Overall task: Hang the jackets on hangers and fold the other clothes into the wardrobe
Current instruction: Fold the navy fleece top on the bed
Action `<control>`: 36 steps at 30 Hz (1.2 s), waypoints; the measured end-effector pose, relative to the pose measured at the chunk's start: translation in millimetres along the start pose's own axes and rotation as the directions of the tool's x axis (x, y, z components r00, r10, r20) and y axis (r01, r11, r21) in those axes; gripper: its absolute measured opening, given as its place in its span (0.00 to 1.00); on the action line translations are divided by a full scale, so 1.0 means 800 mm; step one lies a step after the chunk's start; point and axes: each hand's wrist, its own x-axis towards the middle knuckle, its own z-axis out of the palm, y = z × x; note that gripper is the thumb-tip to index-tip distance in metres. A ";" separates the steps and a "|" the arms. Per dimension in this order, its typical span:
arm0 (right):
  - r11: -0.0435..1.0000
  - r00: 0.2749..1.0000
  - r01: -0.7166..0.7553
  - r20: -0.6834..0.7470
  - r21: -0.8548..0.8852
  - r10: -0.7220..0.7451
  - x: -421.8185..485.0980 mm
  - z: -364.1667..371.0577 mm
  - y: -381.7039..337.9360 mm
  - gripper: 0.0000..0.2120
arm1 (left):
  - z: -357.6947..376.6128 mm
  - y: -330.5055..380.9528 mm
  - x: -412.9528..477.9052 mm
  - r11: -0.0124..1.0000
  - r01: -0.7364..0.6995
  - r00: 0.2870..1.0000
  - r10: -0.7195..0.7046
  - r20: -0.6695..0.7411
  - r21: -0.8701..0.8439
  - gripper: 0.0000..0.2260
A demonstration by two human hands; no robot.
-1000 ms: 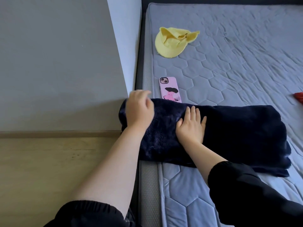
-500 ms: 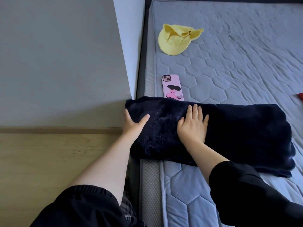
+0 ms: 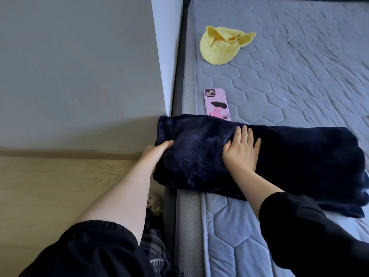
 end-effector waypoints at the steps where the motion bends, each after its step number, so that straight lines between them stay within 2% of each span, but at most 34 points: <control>1: 1.000 1.000 0.002 0.011 0.007 -0.002 0.001 -0.002 0.000 0.28 | -0.001 0.005 -0.007 1.000 -0.027 0.999 0.027 -0.024 0.004 0.19; 7: 0.991 0.996 0.013 0.090 0.135 -0.026 0.008 -0.033 0.011 0.28 | -0.005 0.035 -0.056 0.954 -0.292 0.942 0.274 -0.194 -0.069 0.04; 11: 0.984 0.986 0.024 0.157 0.176 -0.053 0.005 -0.054 0.013 0.28 | 0.004 0.064 -0.098 0.898 -0.405 0.893 0.347 -0.286 -0.174 0.03; 13: 0.939 0.979 -0.014 0.198 0.344 -0.057 0.004 -0.067 0.009 0.27 | 0.010 0.069 -0.117 0.877 -0.444 0.871 0.373 -0.321 -0.185 0.01; 14: 0.868 0.977 -0.066 0.209 0.493 -0.045 0.006 -0.074 0.008 0.25 | 0.011 0.069 -0.126 0.874 -0.450 0.864 0.375 -0.335 -0.184 0.01; 16: 0.597 0.974 -0.181 0.225 0.781 0.000 0.009 -0.093 0.009 0.23 | 0.008 0.062 -0.133 0.875 -0.453 0.853 0.370 -0.367 -0.171 0.02; 17: 0.481 0.974 -0.211 0.227 0.851 0.025 0.010 -0.102 0.011 0.22 | 0.005 0.059 -0.133 0.875 -0.457 0.845 0.371 -0.385 -0.159 0.01; 19: 0.322 0.960 -0.279 0.270 0.905 0.073 0.011 -0.108 0.017 0.21 | -0.002 0.056 -0.135 0.872 -0.470 0.826 0.380 -0.417 -0.136 0.02; 22: 0.152 0.923 -0.383 0.372 0.911 0.097 -0.014 -0.084 0.013 0.18 | -0.005 0.059 -0.137 0.864 -0.488 0.810 0.397 -0.431 -0.121 0.02; 25: 0.229 0.925 -0.366 0.379 0.902 -0.015 -0.037 -0.056 0.002 0.29 | 0.003 0.062 -0.141 0.851 -0.514 0.803 0.432 -0.411 -0.111 0.01; 26: 0.247 0.930 -0.347 0.367 0.905 -0.037 -0.038 -0.053 -0.005 0.29 | 0.003 0.063 -0.141 0.844 -0.518 0.803 0.425 -0.419 -0.137 0.01; 28: 0.224 0.925 -0.351 0.374 0.909 -0.064 -0.040 -0.061 -0.023 0.26 | -0.001 0.069 -0.140 0.827 -0.526 0.801 0.402 -0.444 -0.199 0.02; 31: 0.224 0.920 -0.347 0.377 0.910 -0.107 -0.038 -0.064 -0.049 0.26 | -0.009 0.078 -0.140 0.804 -0.546 0.791 0.403 -0.461 -0.235 0.02; 34: 0.209 0.900 -0.372 0.407 0.904 -0.159 -0.027 -0.052 -0.071 0.33 | -0.010 0.083 -0.146 0.784 -0.579 0.765 0.428 -0.481 -0.223 0.02; 36: 0.132 0.861 -0.458 0.475 0.879 -0.182 -0.017 -0.033 -0.075 0.38 | -0.006 0.087 -0.148 0.785 -0.590 0.758 0.459 -0.463 -0.189 0.02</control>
